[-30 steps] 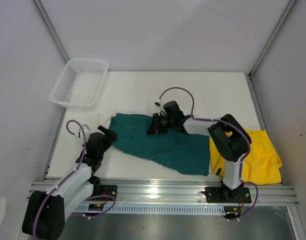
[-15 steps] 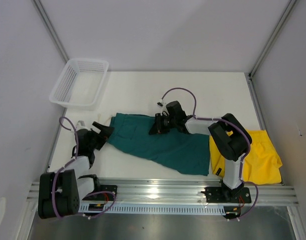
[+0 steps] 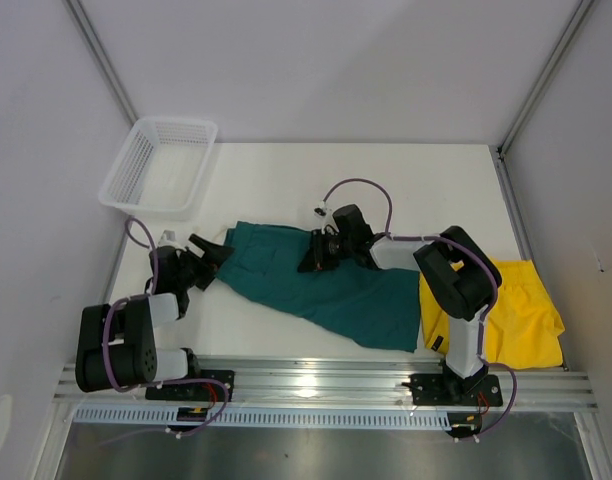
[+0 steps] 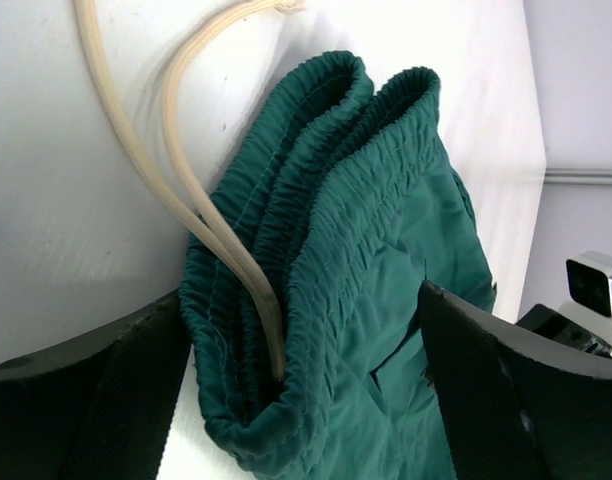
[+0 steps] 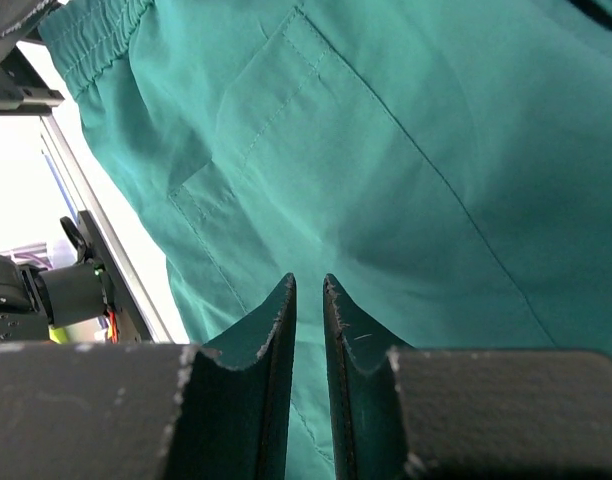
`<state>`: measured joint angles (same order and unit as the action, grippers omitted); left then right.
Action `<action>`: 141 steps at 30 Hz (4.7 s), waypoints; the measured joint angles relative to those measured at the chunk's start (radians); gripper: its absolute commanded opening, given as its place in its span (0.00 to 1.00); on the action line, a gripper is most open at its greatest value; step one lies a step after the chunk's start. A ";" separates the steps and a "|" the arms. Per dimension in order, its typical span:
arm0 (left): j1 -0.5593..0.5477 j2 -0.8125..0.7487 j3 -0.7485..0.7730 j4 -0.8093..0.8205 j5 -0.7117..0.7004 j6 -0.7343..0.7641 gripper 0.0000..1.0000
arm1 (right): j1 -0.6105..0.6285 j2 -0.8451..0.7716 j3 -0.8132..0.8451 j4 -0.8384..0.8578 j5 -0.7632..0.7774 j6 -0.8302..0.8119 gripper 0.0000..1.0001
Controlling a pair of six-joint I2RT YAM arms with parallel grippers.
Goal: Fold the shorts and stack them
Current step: Fold the shorts
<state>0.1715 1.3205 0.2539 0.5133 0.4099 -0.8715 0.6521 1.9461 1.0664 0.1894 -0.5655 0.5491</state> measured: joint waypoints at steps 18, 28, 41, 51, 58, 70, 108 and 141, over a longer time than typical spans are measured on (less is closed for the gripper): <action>-0.029 0.028 0.001 -0.029 -0.091 0.018 0.23 | 0.013 0.000 -0.008 0.011 -0.001 -0.005 0.19; -0.152 -0.293 -0.119 -0.033 -0.203 0.090 0.00 | 0.000 0.000 -0.014 0.010 0.000 -0.010 0.19; -0.246 -0.539 -0.121 -0.219 -0.385 0.188 0.00 | -0.027 -0.117 -0.046 -0.111 0.064 -0.019 0.20; -0.290 -0.578 -0.066 -0.322 -0.462 0.220 0.00 | 0.005 -0.144 -0.064 -0.233 0.077 -0.029 0.14; -0.375 -0.602 0.017 -0.381 -0.502 0.271 0.00 | 0.029 0.011 0.035 -0.262 0.051 0.002 0.00; -0.639 -0.612 0.225 -0.430 -0.523 0.452 0.00 | 0.107 0.249 0.364 -0.261 0.045 0.084 0.00; -1.096 -0.577 0.292 -0.448 -0.869 0.749 0.00 | -0.091 0.122 0.318 -0.341 -0.018 0.053 0.07; -1.259 -0.293 0.470 -0.405 -1.043 0.792 0.00 | -0.244 -0.220 0.145 -0.387 0.048 0.040 0.33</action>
<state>-1.0874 1.0275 0.7235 0.1085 -0.6327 -0.0795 0.4084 1.7264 1.2118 -0.1974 -0.5179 0.5896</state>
